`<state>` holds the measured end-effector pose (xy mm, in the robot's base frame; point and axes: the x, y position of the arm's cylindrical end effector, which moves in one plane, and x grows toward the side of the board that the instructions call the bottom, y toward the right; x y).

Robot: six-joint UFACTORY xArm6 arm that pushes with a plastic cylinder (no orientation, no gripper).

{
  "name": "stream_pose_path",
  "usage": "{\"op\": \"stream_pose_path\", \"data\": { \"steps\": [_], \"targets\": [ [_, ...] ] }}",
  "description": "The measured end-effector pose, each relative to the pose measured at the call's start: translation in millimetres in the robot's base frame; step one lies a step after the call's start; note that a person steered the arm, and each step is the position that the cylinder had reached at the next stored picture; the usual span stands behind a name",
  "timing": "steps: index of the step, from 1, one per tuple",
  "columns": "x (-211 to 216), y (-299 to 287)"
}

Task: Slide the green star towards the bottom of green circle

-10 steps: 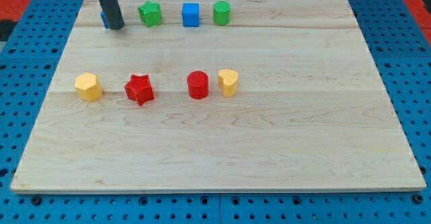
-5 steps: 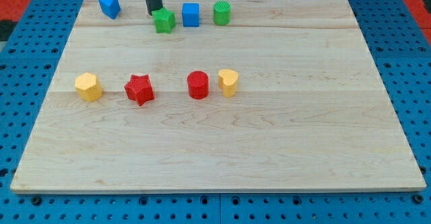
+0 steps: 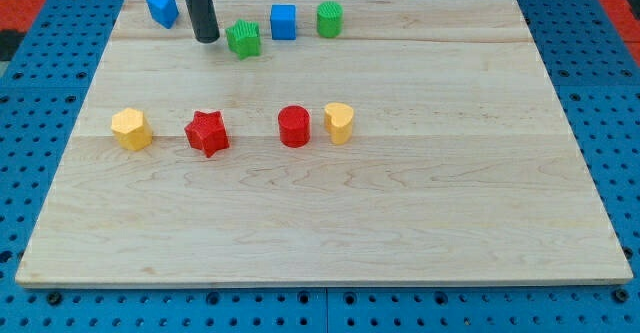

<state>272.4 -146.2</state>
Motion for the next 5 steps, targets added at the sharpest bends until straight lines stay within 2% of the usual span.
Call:
{"op": "stream_pose_path", "data": {
  "steps": [2,5],
  "targets": [
    [0,68],
    [18,77]
  ]
}}
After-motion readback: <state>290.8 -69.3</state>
